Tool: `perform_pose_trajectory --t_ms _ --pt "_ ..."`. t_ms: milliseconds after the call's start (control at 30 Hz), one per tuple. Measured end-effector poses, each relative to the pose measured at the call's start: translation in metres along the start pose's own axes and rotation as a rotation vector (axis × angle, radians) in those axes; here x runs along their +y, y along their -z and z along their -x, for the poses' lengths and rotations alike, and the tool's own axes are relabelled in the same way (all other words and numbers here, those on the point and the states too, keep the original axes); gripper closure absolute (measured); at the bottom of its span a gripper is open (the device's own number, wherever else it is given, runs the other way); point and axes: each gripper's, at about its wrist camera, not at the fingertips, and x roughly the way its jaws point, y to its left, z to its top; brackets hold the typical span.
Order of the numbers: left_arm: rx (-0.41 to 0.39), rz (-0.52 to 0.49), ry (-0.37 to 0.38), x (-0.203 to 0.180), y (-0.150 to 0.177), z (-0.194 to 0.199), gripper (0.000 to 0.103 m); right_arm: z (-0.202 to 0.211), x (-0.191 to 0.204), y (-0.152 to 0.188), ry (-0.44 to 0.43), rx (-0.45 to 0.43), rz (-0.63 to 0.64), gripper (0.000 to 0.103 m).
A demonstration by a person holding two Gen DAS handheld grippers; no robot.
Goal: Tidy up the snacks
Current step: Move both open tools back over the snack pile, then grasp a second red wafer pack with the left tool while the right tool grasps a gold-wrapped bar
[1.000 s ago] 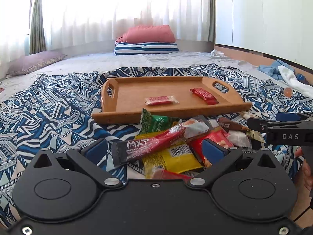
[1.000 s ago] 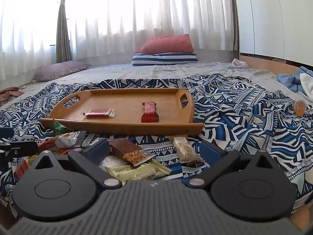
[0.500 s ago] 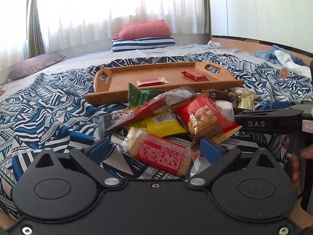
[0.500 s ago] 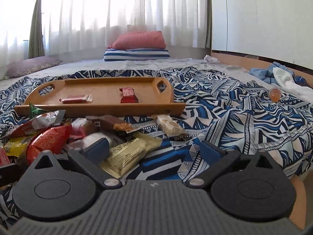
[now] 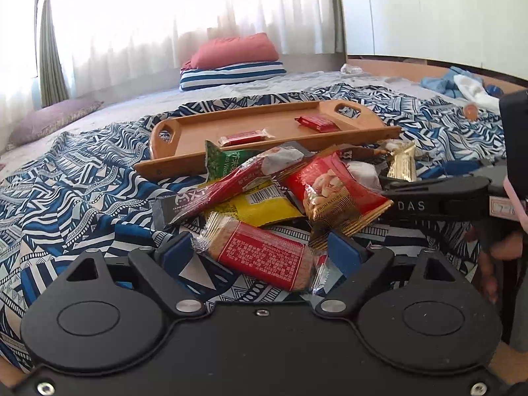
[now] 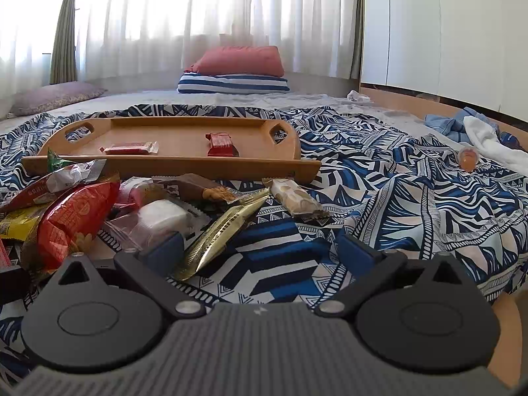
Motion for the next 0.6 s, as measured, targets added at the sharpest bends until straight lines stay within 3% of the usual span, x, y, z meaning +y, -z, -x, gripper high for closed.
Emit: perform_pose_trajectory --t_ms 133,267,467,600 --pt "0.017 0.016 0.03 -0.001 0.003 -0.002 0.016 0.0 0.0 0.0 -0.001 0.0 0.002 0.0" --pt "0.025 0.05 0.055 0.002 0.0 -0.002 0.028 -0.001 0.0 0.0 -0.001 0.0 0.001 0.0" --pt "0.014 0.004 0.073 -0.002 -0.004 0.004 0.034 0.0 -0.002 -0.004 -0.015 0.008 -0.003 0.0" --pt "-0.015 -0.01 0.07 -0.001 -0.008 0.011 0.035 0.003 -0.006 -0.008 -0.034 -0.002 -0.006 0.009"
